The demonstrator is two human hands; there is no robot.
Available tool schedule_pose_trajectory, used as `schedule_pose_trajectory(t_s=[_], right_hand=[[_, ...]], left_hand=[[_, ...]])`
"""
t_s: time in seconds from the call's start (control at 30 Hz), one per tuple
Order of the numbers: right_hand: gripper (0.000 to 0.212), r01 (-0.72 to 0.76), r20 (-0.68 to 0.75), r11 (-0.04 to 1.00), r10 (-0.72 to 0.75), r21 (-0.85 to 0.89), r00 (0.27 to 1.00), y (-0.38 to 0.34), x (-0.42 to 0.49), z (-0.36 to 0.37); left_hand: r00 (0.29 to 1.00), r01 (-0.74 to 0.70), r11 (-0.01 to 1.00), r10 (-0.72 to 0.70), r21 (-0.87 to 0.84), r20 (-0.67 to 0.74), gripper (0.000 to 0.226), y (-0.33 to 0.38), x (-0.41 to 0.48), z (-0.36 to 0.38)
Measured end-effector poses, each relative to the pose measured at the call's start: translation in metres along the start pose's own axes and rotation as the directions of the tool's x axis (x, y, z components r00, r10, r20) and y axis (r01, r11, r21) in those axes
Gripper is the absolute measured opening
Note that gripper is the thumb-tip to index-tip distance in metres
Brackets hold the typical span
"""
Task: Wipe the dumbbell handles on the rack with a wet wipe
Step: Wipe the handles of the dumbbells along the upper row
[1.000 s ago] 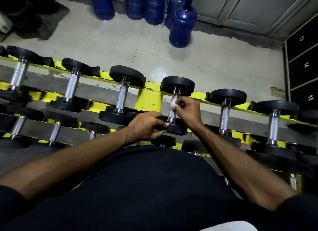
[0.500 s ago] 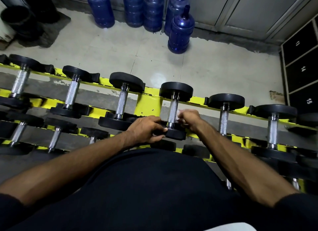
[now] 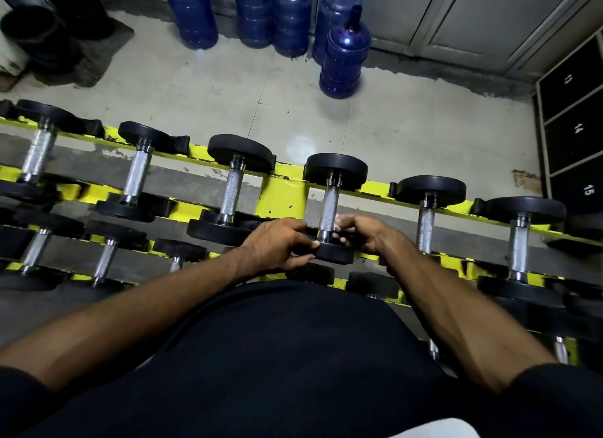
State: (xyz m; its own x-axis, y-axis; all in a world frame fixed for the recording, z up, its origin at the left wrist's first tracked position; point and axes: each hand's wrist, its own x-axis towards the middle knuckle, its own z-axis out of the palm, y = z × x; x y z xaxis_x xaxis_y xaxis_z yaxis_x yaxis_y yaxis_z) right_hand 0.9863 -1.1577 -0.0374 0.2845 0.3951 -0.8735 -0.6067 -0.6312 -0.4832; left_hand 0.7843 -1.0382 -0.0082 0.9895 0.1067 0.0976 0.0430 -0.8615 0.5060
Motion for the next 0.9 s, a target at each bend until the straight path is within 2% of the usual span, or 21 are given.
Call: schedule_pose_trajectory(t_s=[0.07, 0.17, 0.2, 0.27, 0.33, 0.4, 0.47, 0.5, 0.57, 0.6, 0.63, 0.67, 0.7, 0.73, 0.77, 0.8, 0.83, 0.9], right_hand=[[0.018, 0.061, -0.051, 0.997, -0.059, 0.043, 0.997, -0.004, 0.004, -0.001], [0.009, 0.223, -0.211, 0.94, -0.171, 0.257, 0.962, -0.013, 0.009, 0.01], [0.009, 0.266, -0.254, 0.93, -0.201, 0.253, 0.946, -0.014, 0.009, 0.013], [0.009, 0.287, -0.271, 0.949, -0.244, 0.132, 0.931, -0.01, 0.005, 0.01], [0.009, 0.254, -0.217, 0.963, -0.268, -0.092, 0.938, -0.003, -0.002, 0.001], [0.012, 0.242, -0.14, 0.929, -0.289, -0.279, 0.947, 0.005, -0.008, -0.007], [0.015, 0.322, -0.13, 0.897, -0.374, -0.304, 0.918, 0.007, -0.009, -0.005], [0.017, 0.405, -0.174, 0.858, -0.472, -0.316, 0.864, 0.006, -0.007, -0.001], [0.014, 0.548, -0.271, 0.723, -0.676, -0.42, 0.685, 0.005, -0.001, 0.01], [0.011, 0.585, -0.273, 0.631, -0.763, -0.51, 0.586, 0.004, 0.001, 0.013], [0.011, 0.602, -0.205, 0.511, -0.839, -0.614, 0.503, 0.005, 0.001, 0.015], [0.011, 0.601, -0.061, 0.344, -0.896, -0.722, 0.439, 0.006, -0.003, 0.015], [0.009, 0.588, 0.141, 0.13, -0.91, -0.798, 0.391, 0.008, -0.006, 0.013], [0.007, 0.557, 0.34, -0.095, -0.87, -0.825, 0.356, 0.009, -0.01, 0.011], [0.007, 0.502, 0.481, -0.274, -0.804, -0.821, 0.348, 0.006, -0.015, 0.01], [0.009, 0.432, 0.542, -0.377, -0.754, -0.82, 0.37, 0.0, -0.017, 0.01], [0.012, 0.35, 0.533, -0.413, -0.745, -0.841, 0.401, -0.008, -0.018, 0.014], [0.012, 0.159, 0.411, -0.384, -0.776, -0.91, 0.479, -0.028, -0.02, 0.03]], left_hand=[[1.0, -0.002, 1.0, 0.002, -0.007, -0.001, 0.02, 0.0, 0.0, 0.0], [1.0, -0.005, 1.0, 0.005, -0.015, -0.007, 0.019, 0.001, 0.0, -0.001], [1.0, -0.004, 1.0, 0.004, -0.02, -0.011, 0.019, 0.001, 0.0, -0.001], [1.0, -0.006, 1.0, 0.006, -0.024, -0.01, 0.019, 0.001, 0.0, -0.001], [1.0, -0.014, 1.0, 0.014, -0.02, -0.006, 0.018, -0.001, 0.0, 0.0], [1.0, -0.025, 1.0, 0.025, -0.015, -0.002, 0.018, -0.002, 0.002, 0.0], [0.999, -0.033, 0.999, 0.033, -0.013, 0.0, 0.019, -0.002, 0.003, -0.001], [0.999, -0.035, 0.999, 0.035, -0.015, -0.003, 0.019, -0.001, 0.003, 0.0], [0.999, -0.029, 0.999, 0.028, -0.016, -0.014, 0.02, 0.0, 0.002, 0.0], [1.0, -0.022, 1.0, 0.022, -0.014, -0.021, 0.02, 0.001, 0.001, 0.0], [1.0, -0.016, 1.0, 0.016, -0.014, -0.027, 0.02, 0.001, 0.0, 0.001], [0.999, -0.011, 1.0, 0.011, -0.014, -0.03, 0.019, 0.001, 0.0, 0.001], [0.999, -0.009, 1.0, 0.008, -0.015, -0.035, 0.019, 0.001, -0.001, 0.002], [0.999, -0.007, 1.0, 0.007, -0.016, -0.037, 0.018, 0.001, -0.001, 0.002], [0.999, -0.009, 1.0, 0.008, -0.015, -0.036, 0.018, 0.001, -0.001, 0.002], [0.999, -0.01, 1.0, 0.009, -0.013, -0.036, 0.018, 0.002, -0.001, 0.002], [0.999, -0.008, 1.0, 0.008, -0.01, -0.037, 0.019, 0.003, -0.001, 0.001], [0.999, 0.006, 1.0, -0.007, -0.014, -0.046, 0.019, 0.004, -0.001, 0.002]])
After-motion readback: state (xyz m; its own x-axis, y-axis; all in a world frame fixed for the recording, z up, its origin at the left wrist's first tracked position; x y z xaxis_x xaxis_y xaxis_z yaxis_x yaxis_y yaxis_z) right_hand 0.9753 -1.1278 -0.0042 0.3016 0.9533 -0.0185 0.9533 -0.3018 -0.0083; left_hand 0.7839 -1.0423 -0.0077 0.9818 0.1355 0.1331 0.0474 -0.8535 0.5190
